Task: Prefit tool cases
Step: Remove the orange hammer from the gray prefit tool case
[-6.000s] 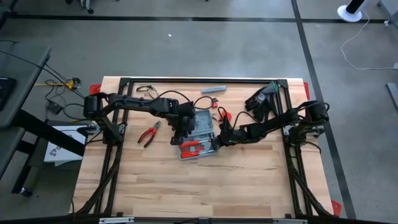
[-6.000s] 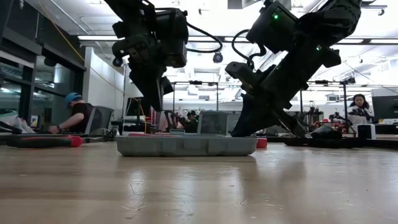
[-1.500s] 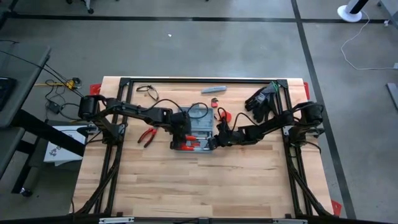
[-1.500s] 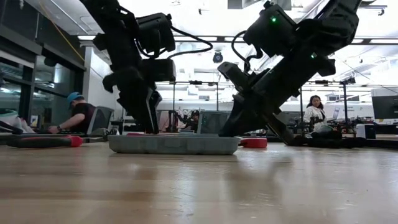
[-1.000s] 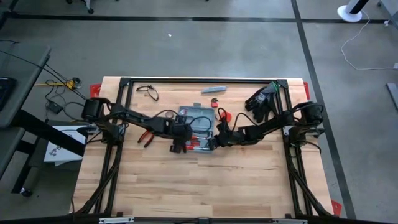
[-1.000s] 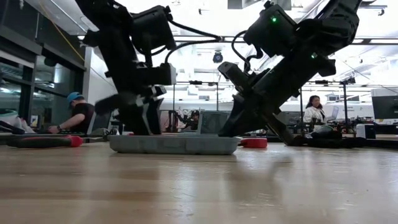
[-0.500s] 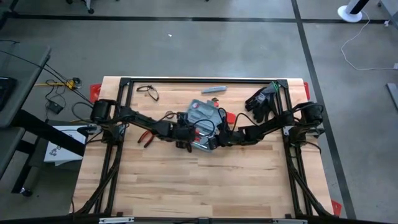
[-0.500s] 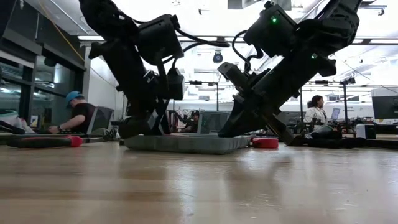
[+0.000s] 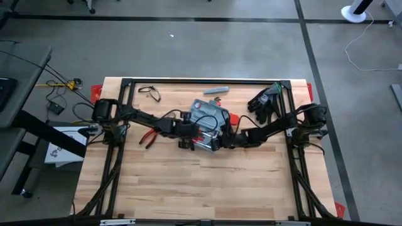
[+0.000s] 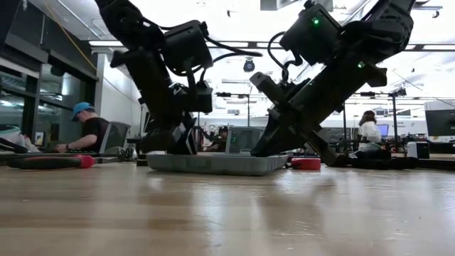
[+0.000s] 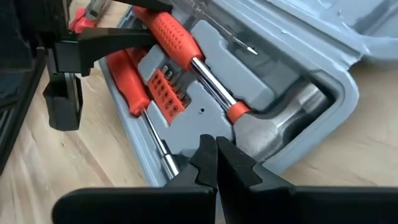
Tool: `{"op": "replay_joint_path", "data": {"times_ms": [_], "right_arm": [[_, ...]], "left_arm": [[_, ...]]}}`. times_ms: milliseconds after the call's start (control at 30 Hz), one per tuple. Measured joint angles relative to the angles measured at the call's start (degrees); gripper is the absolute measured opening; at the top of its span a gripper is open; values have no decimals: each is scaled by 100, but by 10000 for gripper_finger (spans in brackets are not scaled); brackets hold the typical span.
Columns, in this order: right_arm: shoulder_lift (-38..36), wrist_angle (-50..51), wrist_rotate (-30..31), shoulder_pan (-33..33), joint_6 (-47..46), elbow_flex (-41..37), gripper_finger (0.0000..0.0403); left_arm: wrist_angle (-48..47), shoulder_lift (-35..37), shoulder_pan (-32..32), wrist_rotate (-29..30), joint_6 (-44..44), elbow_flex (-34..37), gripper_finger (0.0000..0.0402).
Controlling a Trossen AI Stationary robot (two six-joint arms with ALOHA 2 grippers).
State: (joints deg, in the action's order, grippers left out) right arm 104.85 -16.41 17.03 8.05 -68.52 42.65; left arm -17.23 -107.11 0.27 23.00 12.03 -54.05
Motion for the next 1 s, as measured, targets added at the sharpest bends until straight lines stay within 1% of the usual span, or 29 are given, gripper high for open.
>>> {"op": "replay_joint_path", "data": {"times_ms": [233, 333, 533, 667, 767, 833, 1000], "right_arm": [[-211, -401, 139, 100, 171, -24, 0], [-477, -450, 292, 128, 266, -23, 0], [-997, -491, 592, 160, 680, -17, 0], [-1327, -485, 898, 164, 925, -15, 0], [-1564, -494, 1065, 164, 1134, -8, 0], [-1722, -475, 1179, 161, 1272, -8, 0], [-2098, -311, 1405, 99, 1558, -6, 0]], "left_arm": [[-497, 101, 24, -403, -213, -342, 66], [-539, 227, 49, -553, -242, -434, 41], [-726, 527, 148, -652, -405, -479, 28], [-724, 812, 209, -638, -496, -494, 23], [-787, 1054, 258, -558, -513, -494, 0], [-760, 1262, 287, -470, -554, -502, 6], [-760, 1817, 438, -297, -647, -505, 5]]}}
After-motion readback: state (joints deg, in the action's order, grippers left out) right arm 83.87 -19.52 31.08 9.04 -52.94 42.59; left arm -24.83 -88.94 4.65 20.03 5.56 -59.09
